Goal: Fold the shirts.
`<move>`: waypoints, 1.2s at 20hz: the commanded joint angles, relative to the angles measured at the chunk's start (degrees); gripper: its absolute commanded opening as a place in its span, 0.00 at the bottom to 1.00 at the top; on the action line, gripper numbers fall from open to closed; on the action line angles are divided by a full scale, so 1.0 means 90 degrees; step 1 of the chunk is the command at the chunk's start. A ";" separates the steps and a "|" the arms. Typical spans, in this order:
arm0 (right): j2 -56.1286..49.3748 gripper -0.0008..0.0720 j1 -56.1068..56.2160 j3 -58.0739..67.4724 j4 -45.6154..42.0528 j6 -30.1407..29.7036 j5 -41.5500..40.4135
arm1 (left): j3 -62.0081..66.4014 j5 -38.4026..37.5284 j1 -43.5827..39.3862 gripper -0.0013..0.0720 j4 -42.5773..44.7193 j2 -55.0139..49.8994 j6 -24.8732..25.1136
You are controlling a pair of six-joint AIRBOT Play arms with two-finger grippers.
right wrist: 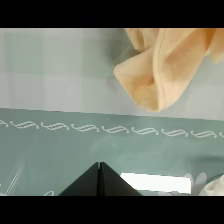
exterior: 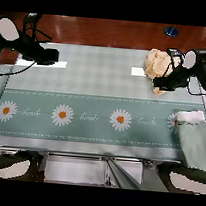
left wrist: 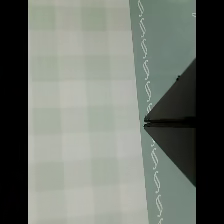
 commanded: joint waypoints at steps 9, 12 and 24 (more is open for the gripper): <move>0.0000 0.04 0.0005 0.0000 0.0002 0.0002 0.0000 | -0.0002 0.0000 0.0002 0.04 0.0000 -0.0005 0.0000; 0.0000 0.04 0.0005 0.0000 0.0002 0.0002 0.0000 | -0.0002 0.0000 0.0002 0.04 0.0000 -0.0005 0.0000; -0.0012 0.59 -0.0036 0.0000 -0.1591 0.0114 -0.2720 | -0.0002 0.2669 0.0002 0.64 -0.0187 -0.0219 -0.0068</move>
